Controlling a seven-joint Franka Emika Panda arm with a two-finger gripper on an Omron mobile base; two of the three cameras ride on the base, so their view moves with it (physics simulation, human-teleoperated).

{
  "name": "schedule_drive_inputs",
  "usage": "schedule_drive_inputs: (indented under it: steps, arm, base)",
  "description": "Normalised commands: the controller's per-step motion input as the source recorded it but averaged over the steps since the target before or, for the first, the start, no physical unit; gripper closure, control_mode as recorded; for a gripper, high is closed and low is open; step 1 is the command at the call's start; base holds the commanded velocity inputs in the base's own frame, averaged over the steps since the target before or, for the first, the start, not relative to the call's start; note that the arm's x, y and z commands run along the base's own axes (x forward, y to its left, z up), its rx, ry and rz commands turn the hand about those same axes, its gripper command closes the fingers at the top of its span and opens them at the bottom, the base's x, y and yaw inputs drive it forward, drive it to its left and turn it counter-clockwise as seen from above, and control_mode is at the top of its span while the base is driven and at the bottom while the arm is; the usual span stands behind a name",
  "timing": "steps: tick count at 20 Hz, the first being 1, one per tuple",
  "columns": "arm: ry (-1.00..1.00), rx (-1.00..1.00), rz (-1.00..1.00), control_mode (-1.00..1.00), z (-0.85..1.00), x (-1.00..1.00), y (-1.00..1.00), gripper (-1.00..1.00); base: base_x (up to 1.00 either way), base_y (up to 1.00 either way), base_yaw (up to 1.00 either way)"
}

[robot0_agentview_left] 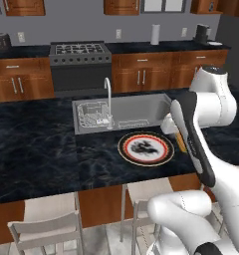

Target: Move the hot dog bun to the plate on the dining table and place the condiment next to that plate. Then navigate to the fridge and take the sausage and place it on the plate as well.

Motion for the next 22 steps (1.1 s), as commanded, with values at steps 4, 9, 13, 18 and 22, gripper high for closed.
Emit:
schedule_drive_inputs:
  steps: [4,9,13,18,22]
  arm:
    - [0.17,0.00,0.00,-1.00,-0.54,0.75,0.00,1.00]
    - [0.10,0.00,-0.01,-1.00,-0.42,0.57,0.00,1.00]
    - [0.08,0.00,0.00,-1.00,-0.47,0.58,0.00,1.00]
    - [0.08,0.00,0.00,-1.00,-0.48,0.60,0.00,1.00]
    - [0.05,0.00,0.00,-1.00,-0.48,0.55,0.00,1.00]
  base:
    - [0.00,0.00,0.00]
    - [0.00,0.00,0.00]
    - [0.00,0.00,0.00]
    - [0.00,0.00,0.00]
    - [0.00,0.00,0.00]
